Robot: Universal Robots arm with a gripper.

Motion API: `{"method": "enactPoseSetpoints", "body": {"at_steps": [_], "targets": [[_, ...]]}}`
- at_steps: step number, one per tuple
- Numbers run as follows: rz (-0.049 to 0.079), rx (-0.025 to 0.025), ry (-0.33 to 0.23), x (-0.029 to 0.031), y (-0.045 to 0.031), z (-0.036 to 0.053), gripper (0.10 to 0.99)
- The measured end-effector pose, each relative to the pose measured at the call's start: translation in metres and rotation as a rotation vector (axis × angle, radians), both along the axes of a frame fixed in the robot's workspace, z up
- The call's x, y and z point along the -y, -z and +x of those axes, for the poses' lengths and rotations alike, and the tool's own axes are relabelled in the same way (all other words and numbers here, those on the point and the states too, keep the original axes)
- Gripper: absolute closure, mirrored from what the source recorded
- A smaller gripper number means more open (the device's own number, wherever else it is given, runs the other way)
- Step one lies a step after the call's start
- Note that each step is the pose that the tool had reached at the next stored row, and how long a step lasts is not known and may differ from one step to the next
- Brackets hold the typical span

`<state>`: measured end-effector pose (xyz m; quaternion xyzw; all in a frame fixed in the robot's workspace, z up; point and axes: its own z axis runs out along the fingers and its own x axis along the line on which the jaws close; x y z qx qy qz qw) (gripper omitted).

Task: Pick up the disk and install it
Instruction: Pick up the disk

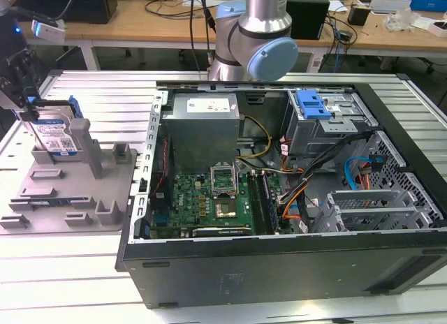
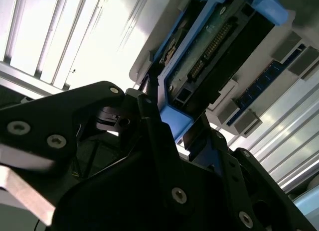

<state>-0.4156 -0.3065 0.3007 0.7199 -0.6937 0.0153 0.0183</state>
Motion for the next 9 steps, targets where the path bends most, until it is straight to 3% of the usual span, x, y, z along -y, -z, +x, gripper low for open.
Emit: {"method": "enactPoseSetpoints", "body": {"at_steps": [1,2,9], "targets": [[0.000,0.0000,0.000,0.0000,0.0000,0.0000,0.631],[0.000,-0.0002,0.000,0.0000,0.0000,-0.0001,0.710],[0.000,-0.0002,0.000,0.0000,0.0002,-0.0001,0.718]]}}
